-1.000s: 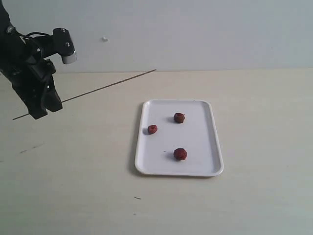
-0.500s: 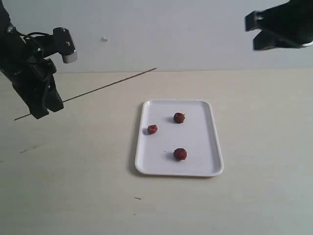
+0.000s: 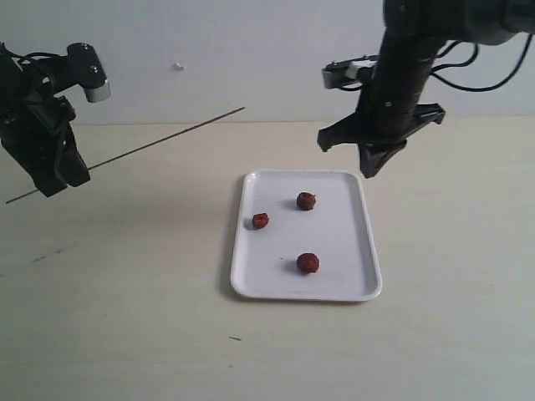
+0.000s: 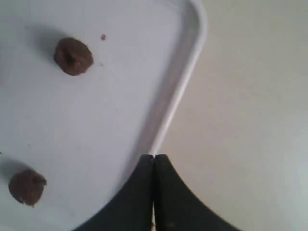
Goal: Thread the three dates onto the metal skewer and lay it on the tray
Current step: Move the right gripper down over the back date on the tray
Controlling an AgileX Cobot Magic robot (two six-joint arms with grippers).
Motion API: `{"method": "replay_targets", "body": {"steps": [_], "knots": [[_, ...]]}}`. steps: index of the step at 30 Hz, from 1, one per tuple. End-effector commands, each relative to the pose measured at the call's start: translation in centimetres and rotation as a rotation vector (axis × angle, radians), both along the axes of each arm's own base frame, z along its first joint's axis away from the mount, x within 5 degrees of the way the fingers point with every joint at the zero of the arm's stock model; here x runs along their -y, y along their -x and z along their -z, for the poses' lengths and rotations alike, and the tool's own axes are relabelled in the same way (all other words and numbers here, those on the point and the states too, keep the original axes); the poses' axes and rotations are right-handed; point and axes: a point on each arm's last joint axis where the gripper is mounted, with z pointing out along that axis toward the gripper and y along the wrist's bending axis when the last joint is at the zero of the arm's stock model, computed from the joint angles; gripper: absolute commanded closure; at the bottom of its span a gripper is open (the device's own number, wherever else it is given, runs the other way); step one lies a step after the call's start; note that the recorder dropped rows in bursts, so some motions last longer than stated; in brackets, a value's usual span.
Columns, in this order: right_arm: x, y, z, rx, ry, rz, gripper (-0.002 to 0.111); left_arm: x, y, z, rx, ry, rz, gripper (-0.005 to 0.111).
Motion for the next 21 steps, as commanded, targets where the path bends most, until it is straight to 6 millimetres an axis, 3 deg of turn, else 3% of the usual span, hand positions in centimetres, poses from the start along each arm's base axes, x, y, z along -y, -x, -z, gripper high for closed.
{"method": "replay_targets", "body": {"steps": [1, 7, 18, 21], "knots": [[-2.7, -2.1, 1.0, 0.015, 0.008, -0.041, 0.108, -0.1, 0.1, -0.3, 0.011, 0.009, -0.014, 0.107], [-4.4, -4.4, 1.6, 0.058, -0.104, 0.007, 0.104, -0.1, 0.1, -0.3, 0.008, 0.013, -0.028, 0.107], [-5.6, -4.8, 3.7, 0.022, -0.15, 0.006, 0.07, -0.1, 0.0, -0.3, 0.014, 0.019, -0.048, 0.107], [-5.5, -4.9, 4.3, 0.012, -0.144, 0.021, 0.065, -0.1, -0.1, -0.4, 0.023, 0.024, -0.061, 0.107]]}}
